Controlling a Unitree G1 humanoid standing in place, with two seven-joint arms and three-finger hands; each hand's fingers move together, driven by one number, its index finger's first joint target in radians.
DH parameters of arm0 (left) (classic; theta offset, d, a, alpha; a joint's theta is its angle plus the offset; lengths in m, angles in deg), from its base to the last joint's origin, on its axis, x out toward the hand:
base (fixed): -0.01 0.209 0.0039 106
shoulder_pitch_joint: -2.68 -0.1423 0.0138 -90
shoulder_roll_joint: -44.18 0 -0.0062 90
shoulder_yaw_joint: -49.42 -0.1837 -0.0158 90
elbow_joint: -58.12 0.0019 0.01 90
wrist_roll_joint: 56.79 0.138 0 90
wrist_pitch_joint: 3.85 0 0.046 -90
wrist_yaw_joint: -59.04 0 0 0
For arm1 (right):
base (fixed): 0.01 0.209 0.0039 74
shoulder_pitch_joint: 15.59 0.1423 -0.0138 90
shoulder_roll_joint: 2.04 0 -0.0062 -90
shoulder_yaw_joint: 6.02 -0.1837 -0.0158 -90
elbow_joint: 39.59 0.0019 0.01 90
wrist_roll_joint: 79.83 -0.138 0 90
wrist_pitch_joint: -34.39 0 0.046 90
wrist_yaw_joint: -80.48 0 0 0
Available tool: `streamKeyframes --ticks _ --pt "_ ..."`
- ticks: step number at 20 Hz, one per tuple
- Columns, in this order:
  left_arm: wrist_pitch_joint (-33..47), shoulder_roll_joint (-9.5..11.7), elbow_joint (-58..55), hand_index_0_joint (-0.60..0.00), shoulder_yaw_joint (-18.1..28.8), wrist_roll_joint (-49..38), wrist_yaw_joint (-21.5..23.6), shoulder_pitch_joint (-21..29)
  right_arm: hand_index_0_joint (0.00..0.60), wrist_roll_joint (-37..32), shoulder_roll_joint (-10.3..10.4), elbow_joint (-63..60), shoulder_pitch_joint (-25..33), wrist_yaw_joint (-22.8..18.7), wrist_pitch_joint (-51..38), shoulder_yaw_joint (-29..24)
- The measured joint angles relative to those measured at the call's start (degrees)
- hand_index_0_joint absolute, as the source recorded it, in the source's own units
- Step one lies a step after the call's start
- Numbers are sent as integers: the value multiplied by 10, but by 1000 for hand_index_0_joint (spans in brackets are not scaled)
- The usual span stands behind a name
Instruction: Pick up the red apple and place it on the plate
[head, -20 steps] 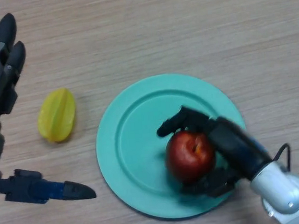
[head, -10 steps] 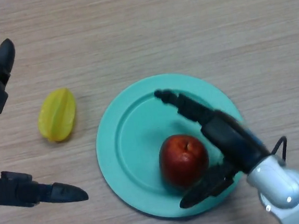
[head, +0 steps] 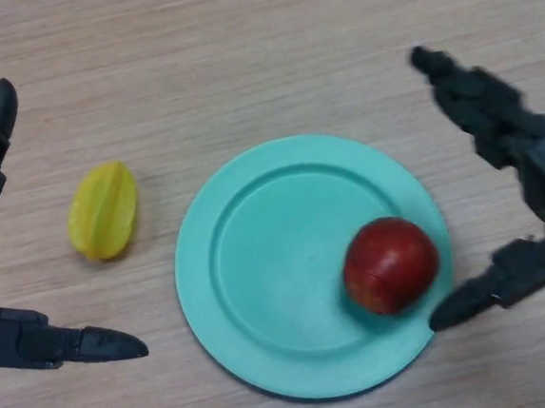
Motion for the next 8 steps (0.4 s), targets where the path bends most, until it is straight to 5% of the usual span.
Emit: streamKeyframes --ticks 3,8 --pt "0 0 6 0 -3 6 0 -1 0 -85 1 65 -33 -2 48 -21" --pt "0 -3 10 0 -32 39 0 -5 0 -107 1 86 -36 -15 67 -63"
